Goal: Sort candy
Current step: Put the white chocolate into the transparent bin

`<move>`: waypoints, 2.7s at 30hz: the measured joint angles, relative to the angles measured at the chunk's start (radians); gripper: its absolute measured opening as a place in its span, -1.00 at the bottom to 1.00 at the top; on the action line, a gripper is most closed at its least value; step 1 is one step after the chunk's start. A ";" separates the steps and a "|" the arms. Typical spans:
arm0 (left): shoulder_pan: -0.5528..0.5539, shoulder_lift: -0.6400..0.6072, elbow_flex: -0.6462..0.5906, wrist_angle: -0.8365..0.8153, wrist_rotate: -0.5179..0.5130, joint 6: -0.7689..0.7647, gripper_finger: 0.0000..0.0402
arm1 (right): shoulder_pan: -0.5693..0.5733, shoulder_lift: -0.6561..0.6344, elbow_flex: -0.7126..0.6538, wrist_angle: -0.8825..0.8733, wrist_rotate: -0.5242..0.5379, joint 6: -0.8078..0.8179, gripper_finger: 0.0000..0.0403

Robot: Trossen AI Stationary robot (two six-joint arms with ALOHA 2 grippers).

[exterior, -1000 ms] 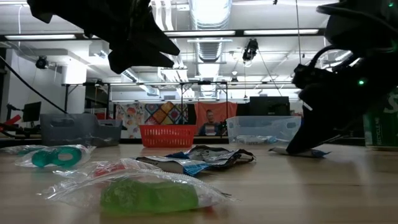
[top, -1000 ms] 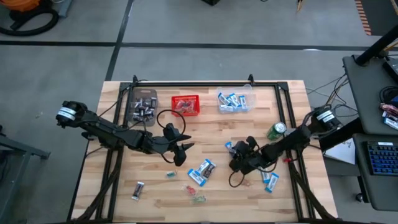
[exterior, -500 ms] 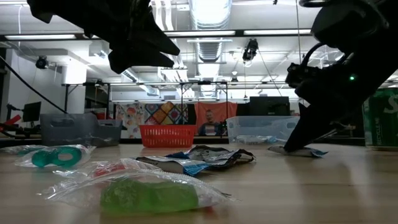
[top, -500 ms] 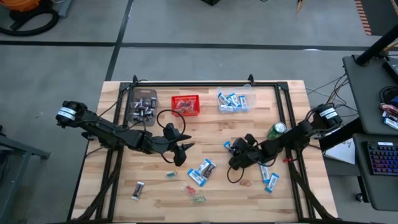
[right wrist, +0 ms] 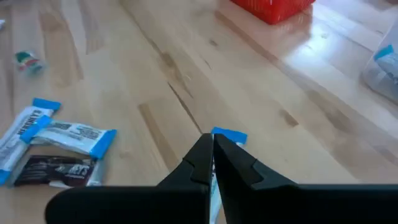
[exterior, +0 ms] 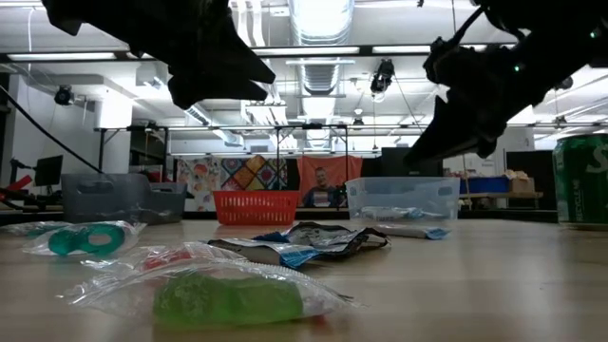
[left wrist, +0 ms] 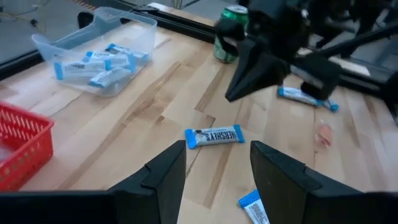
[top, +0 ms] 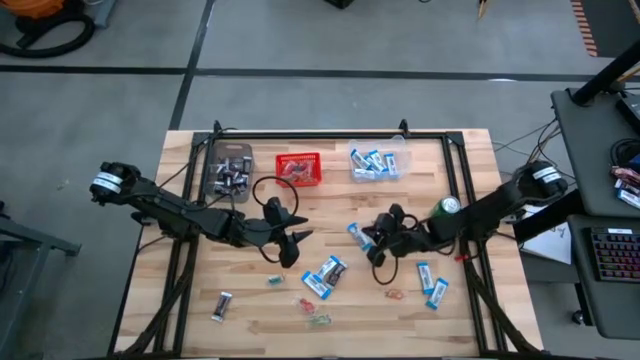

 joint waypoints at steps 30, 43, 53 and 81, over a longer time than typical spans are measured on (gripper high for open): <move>0.103 0.563 0.214 0.440 0.154 0.327 -0.50 | 0.013 -0.127 0.001 -0.253 -0.292 0.366 -0.94; 0.201 0.732 0.311 0.401 0.216 0.332 -0.81 | 0.015 -0.075 -0.007 -0.224 -0.274 0.649 -0.25; 0.220 0.752 0.310 0.411 0.259 0.364 -0.82 | 0.004 0.087 -0.009 -0.088 -0.264 0.716 0.16; 0.253 0.821 0.311 0.431 0.260 0.327 -0.82 | -0.066 0.265 -0.008 0.165 -0.197 0.626 0.23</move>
